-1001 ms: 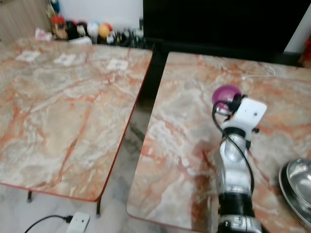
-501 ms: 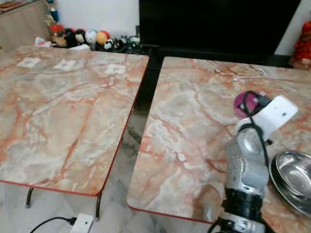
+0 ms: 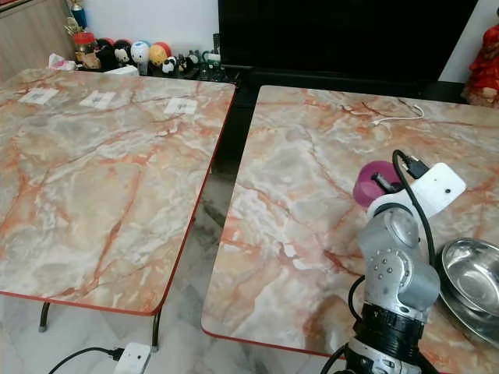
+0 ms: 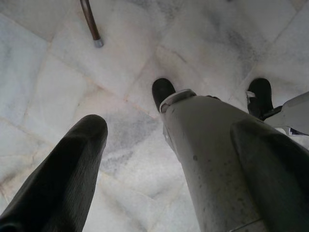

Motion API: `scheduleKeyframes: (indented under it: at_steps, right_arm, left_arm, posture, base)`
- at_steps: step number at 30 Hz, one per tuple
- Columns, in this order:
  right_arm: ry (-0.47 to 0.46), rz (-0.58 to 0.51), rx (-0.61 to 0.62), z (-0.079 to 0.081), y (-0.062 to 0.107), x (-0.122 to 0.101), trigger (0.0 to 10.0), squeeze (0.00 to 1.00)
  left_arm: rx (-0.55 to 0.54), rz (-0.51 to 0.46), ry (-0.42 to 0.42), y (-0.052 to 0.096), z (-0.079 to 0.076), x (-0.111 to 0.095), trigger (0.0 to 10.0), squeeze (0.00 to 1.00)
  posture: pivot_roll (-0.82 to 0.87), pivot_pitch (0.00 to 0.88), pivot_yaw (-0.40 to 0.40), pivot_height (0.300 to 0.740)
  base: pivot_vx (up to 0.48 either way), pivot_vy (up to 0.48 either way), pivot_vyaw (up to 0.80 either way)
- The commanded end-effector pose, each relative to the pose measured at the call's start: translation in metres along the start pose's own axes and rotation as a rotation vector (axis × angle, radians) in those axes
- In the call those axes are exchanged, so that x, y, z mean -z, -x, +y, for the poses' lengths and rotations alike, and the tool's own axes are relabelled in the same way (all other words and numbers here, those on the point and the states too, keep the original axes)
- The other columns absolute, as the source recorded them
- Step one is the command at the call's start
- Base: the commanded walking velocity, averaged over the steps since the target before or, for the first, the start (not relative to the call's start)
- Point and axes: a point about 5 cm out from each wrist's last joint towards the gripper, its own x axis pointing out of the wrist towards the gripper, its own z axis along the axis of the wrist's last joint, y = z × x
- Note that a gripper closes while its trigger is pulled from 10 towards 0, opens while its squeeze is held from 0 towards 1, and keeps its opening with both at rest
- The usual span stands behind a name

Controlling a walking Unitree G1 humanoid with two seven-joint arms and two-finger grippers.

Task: Setting the table

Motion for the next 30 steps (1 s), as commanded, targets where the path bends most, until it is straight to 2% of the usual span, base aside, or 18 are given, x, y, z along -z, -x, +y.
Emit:
scheduleKeyframes:
  at_steps: [1,7,9,11,16,23,30]
  right_arm:
    - [-0.038,-0.025,0.048,-0.006,0.006,-0.006,10.0,0.0]
    - [-0.061,0.004,0.027,0.002,0.012,-0.001,10.0,0.0]
    - [-0.109,0.018,0.098,-0.003,0.015,0.002,10.0,0.0]
    - [-0.116,0.021,0.109,-0.004,0.016,0.002,10.0,0.0]
    - [-0.062,0.062,0.162,-0.02,0.009,0.017,10.0,0.0]
    - [-0.018,0.04,0.203,-0.032,-0.002,0.014,10.0,0.0]
    - [-0.003,0.061,0.203,-0.033,-0.013,0.017,10.0,0.0]
  left_arm:
    - [0.006,0.025,-0.001,0.0,-0.001,0.006,10.0,0.0]
    - [0.005,0.025,-0.003,0.0,-0.001,0.006,10.0,0.0]
    - [0.005,0.024,-0.002,0.0,-0.001,0.005,10.0,0.0]
    - [0.005,0.024,-0.002,0.0,-0.001,0.005,10.0,0.0]
    - [0.009,0.024,0.001,0.0,-0.002,0.006,10.0,0.0]
    - [0.01,0.024,0.0,0.0,-0.002,0.006,10.0,0.0]
    - [0.011,0.024,0.0,0.001,-0.002,0.006,10.0,0.0]
  posture:
    - [0.0,0.052,-0.049,0.74]
    - [0.0,0.052,-0.049,0.74]
    - [0.0,0.053,-0.049,0.74]
    - [0.0,0.053,-0.049,0.74]
    - [0.0,0.053,-0.051,0.74]
    - [0.0,0.055,-0.049,0.74]
    - [0.0,0.059,-0.049,0.74]
  base:
    - [0.0,0.0,0.0]
    - [0.0,0.0,0.0]
    - [0.0,0.0,0.0]
    - [0.0,0.0,0.0]
    - [0.0,0.0,0.0]
    - [0.0,0.0,0.0]
    - [0.0,0.0,0.0]
